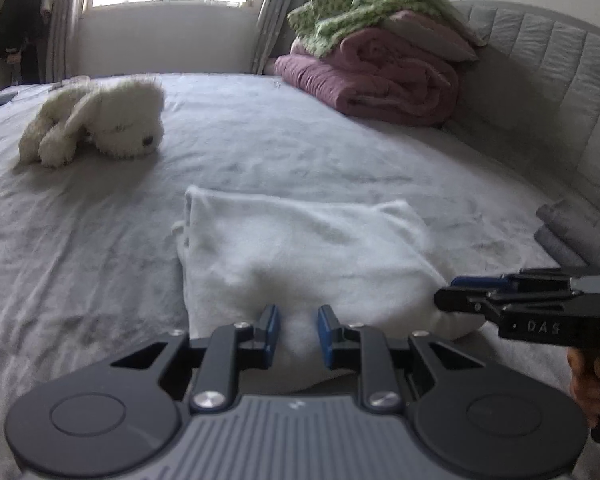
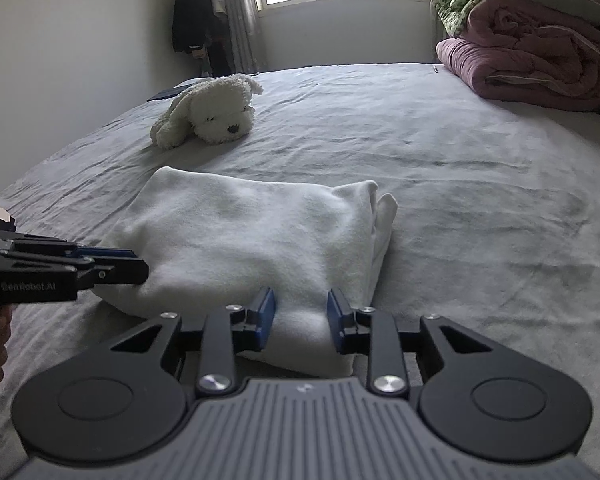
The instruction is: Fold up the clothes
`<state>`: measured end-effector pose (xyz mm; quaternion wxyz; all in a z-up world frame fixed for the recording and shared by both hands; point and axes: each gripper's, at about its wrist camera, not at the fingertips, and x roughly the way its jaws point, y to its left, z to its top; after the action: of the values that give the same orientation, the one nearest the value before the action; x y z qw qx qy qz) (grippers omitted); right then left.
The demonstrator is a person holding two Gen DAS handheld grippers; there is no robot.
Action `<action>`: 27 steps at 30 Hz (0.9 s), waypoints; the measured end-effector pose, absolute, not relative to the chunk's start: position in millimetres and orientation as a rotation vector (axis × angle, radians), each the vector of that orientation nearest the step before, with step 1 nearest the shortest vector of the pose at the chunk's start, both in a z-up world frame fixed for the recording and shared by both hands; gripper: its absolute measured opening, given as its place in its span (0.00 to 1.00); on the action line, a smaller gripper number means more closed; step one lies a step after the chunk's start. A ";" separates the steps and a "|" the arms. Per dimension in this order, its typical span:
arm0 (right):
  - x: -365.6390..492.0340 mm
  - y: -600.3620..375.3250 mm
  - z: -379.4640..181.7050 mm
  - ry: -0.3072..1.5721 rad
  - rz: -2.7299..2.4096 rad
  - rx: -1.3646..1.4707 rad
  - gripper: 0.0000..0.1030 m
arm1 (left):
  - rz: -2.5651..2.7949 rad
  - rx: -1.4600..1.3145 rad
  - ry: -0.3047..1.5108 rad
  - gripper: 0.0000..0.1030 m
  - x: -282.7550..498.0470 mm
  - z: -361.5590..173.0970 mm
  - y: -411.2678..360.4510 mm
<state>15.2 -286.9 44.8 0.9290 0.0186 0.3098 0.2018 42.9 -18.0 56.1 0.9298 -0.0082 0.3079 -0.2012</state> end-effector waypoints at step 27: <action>9.1 -253.2 34.8 0.582 0.435 -0.106 0.28 | -0.365 -0.084 0.623 0.09 49.7 46.7 -11.5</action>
<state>9.1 -253.2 34.8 0.9333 -0.0516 0.2847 0.2125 49.7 -11.5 46.7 0.9346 -0.0413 0.3049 -0.1786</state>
